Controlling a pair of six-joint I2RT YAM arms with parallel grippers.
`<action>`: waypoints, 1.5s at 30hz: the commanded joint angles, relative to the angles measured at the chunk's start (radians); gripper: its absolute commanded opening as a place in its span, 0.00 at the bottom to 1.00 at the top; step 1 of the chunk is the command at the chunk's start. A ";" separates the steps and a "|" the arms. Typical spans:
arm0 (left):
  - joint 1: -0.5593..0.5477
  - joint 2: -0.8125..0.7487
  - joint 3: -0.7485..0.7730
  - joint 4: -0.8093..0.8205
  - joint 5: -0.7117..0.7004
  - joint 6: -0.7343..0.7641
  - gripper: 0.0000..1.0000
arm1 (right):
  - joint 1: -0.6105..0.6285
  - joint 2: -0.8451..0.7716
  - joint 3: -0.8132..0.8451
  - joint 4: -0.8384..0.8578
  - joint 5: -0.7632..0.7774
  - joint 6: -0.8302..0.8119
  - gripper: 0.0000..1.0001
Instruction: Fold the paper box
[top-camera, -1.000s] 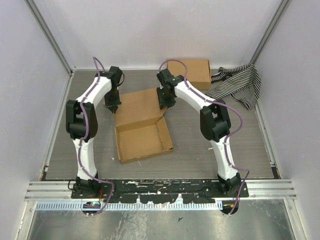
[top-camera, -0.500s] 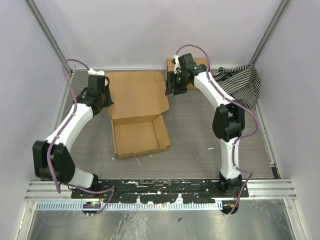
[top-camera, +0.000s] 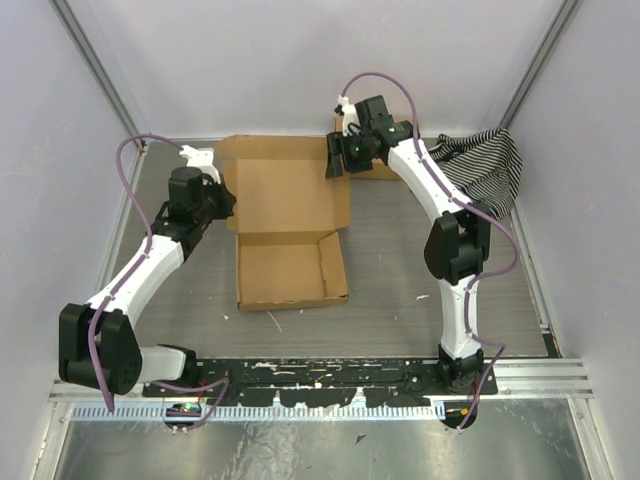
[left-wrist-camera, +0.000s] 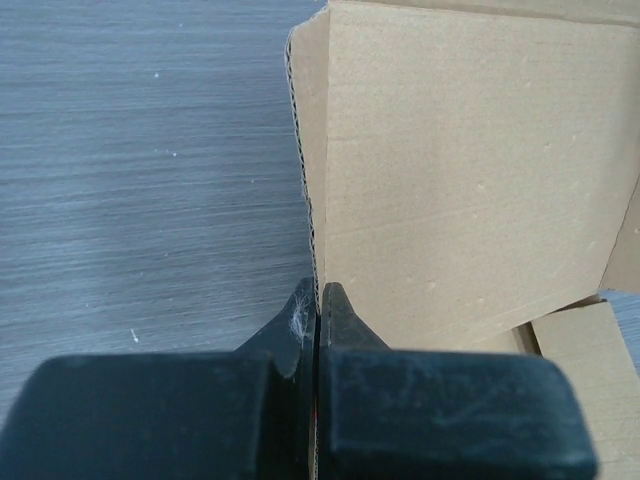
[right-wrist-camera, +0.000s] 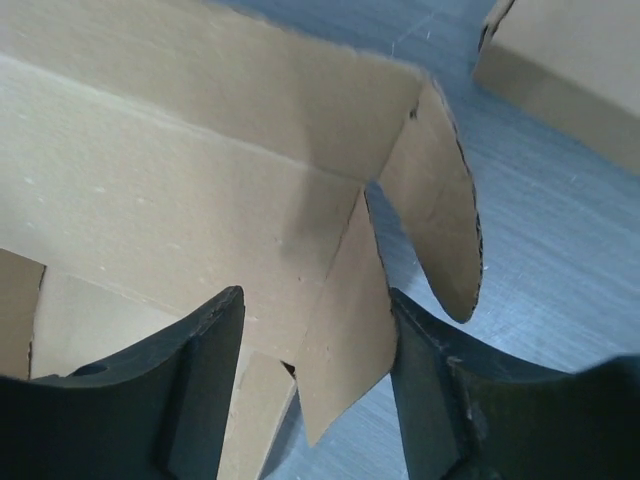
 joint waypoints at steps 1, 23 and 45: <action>0.001 -0.029 0.022 0.074 0.038 0.013 0.00 | -0.013 -0.009 0.095 0.037 -0.003 -0.027 0.56; 0.000 0.015 0.113 -0.034 0.028 -0.010 0.37 | -0.013 -0.052 0.046 -0.055 0.108 0.052 0.03; 0.002 0.241 0.645 -0.622 -0.056 0.048 0.61 | 0.056 -0.358 -0.258 0.319 0.334 -0.103 0.01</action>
